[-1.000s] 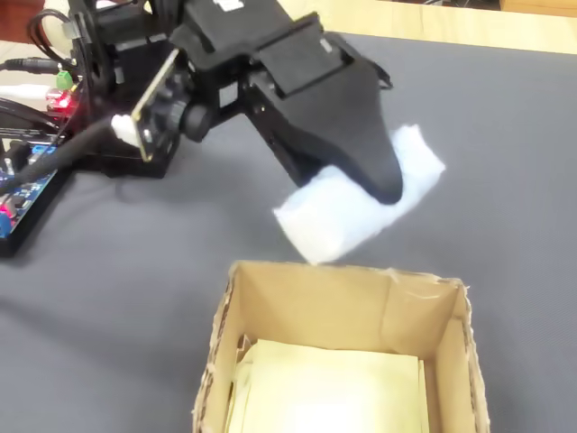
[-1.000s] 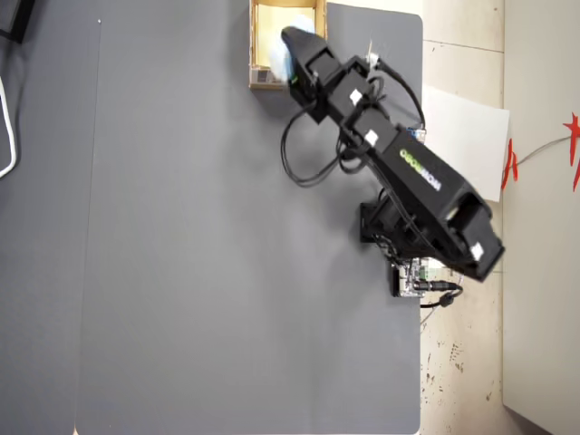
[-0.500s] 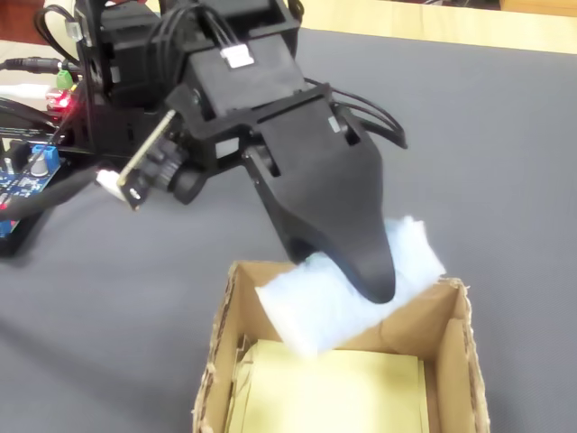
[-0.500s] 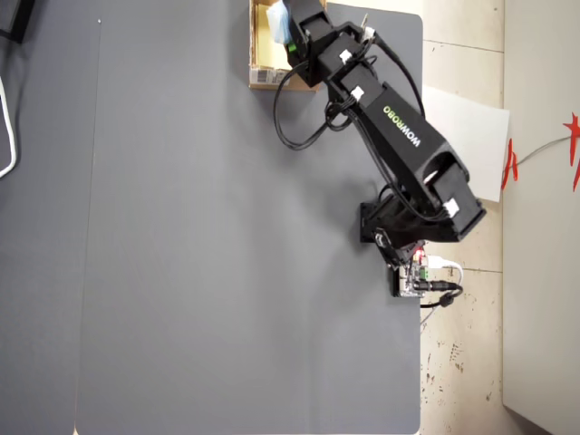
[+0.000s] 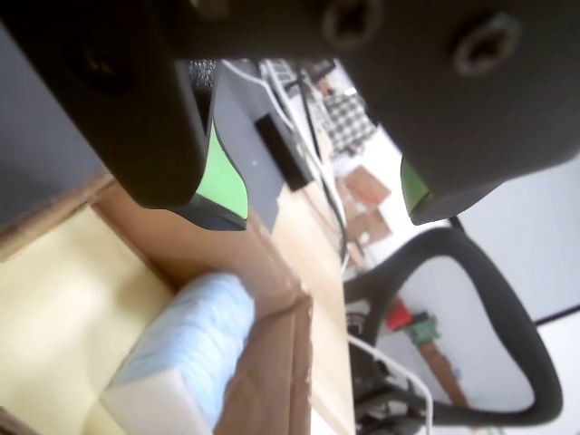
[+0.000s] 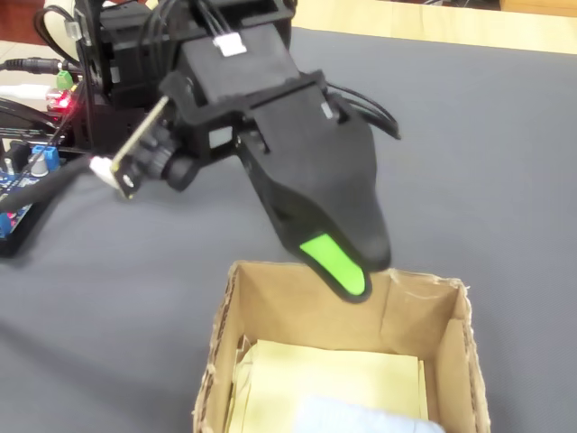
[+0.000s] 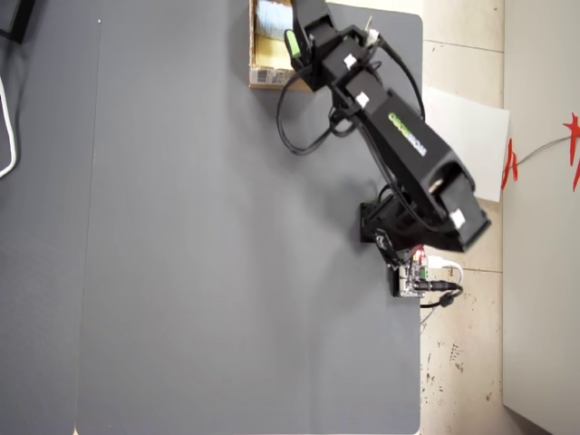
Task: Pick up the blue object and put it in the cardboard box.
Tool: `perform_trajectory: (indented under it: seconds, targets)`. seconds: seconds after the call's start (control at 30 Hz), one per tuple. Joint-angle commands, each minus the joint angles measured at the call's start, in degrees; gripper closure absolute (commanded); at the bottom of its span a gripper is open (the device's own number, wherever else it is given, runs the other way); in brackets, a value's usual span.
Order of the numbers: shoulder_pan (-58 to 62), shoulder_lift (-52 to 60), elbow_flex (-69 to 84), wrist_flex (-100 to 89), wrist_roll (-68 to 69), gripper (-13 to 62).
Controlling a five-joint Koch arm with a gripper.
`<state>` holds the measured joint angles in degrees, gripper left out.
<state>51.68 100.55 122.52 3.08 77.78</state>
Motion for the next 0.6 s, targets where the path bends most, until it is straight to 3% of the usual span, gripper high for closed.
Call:
perform_trajectory:
  seconds: [0.0,0.57]
  targets:
    - [-2.0,5.1,-0.9,-2.1,1.8,15.7]
    - [-32.3,35.2,30.8,-13.2,5.0,15.7]
